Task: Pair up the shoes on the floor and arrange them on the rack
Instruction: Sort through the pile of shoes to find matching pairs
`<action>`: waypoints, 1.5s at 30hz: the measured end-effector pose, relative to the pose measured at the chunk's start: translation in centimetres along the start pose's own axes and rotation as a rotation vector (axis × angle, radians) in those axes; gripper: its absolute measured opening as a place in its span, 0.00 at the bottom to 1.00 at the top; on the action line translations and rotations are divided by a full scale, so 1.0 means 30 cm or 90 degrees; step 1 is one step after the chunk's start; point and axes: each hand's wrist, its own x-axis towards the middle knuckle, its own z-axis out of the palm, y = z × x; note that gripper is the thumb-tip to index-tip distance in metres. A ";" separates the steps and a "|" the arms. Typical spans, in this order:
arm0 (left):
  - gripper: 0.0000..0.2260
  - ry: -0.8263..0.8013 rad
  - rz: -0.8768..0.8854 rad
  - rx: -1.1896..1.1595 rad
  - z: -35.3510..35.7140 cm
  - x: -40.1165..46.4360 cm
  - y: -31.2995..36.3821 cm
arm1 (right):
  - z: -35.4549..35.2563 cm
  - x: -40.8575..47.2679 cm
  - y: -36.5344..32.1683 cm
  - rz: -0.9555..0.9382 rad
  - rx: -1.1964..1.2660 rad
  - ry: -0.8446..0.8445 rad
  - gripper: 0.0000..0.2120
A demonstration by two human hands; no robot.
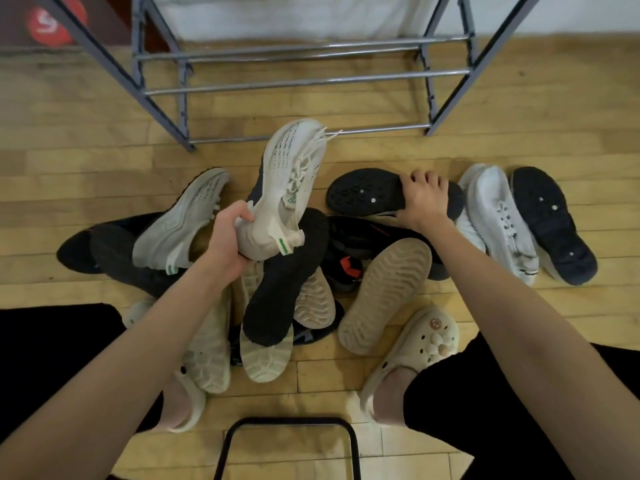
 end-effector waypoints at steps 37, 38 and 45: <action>0.15 -0.045 0.009 -0.047 -0.103 -0.371 0.000 | -0.400 -0.680 -0.175 0.253 1.130 -0.237 0.11; 0.17 -0.031 0.001 -0.036 -0.123 -0.357 0.001 | -0.398 -0.683 -0.175 0.260 1.122 -0.232 0.11; 0.38 0.082 -0.029 0.016 -0.330 -0.174 -0.056 | -0.378 -0.705 -0.232 0.284 1.019 -0.221 0.10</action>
